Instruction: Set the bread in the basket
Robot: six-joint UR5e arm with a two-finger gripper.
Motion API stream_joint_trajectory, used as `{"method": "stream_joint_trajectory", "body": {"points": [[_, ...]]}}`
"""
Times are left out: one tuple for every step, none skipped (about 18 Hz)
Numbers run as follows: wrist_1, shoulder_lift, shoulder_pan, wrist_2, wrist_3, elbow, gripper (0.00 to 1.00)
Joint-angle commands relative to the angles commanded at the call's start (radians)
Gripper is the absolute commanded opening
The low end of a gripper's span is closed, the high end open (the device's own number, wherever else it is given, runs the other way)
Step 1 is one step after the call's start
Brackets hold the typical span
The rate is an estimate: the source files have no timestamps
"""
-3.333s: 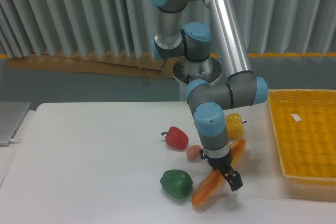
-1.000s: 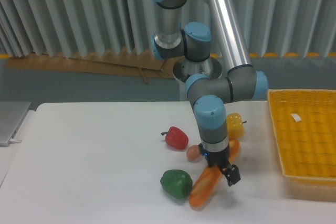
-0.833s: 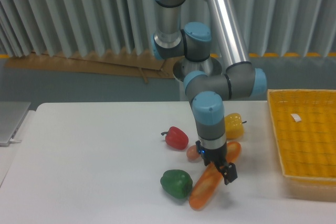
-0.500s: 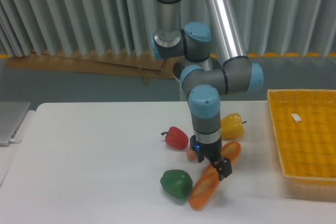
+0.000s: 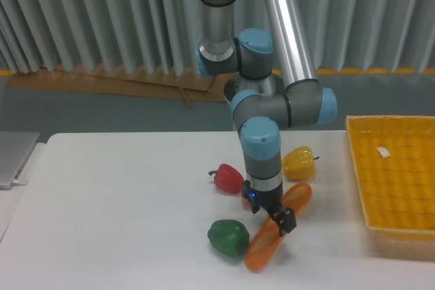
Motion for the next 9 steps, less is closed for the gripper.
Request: {"method": "stream_joint_trajectory", "body": {"points": [[0.000,-0.008,0.000,0.000,0.000,0.003,1.00],[0.002,-0.014,0.000,0.000,0.002,0.003,1.00],[0.000,-0.017,0.000,0.002,0.002,0.006,1.00],[0.000,-0.017,0.000,0.002,0.000,0.009,1.00],[0.000,-0.017,0.002,0.002,0.002,0.009,1.00],[0.000,-0.020,0.002,0.002,0.002,0.009,1.00],[0.000,-0.023,0.003,0.002,0.002,0.009,1.00],[0.002,-0.032,0.003,0.006,0.000,0.011,1.00],[0.003,-0.037,0.002,0.011,0.000,0.011,1.00]]}}
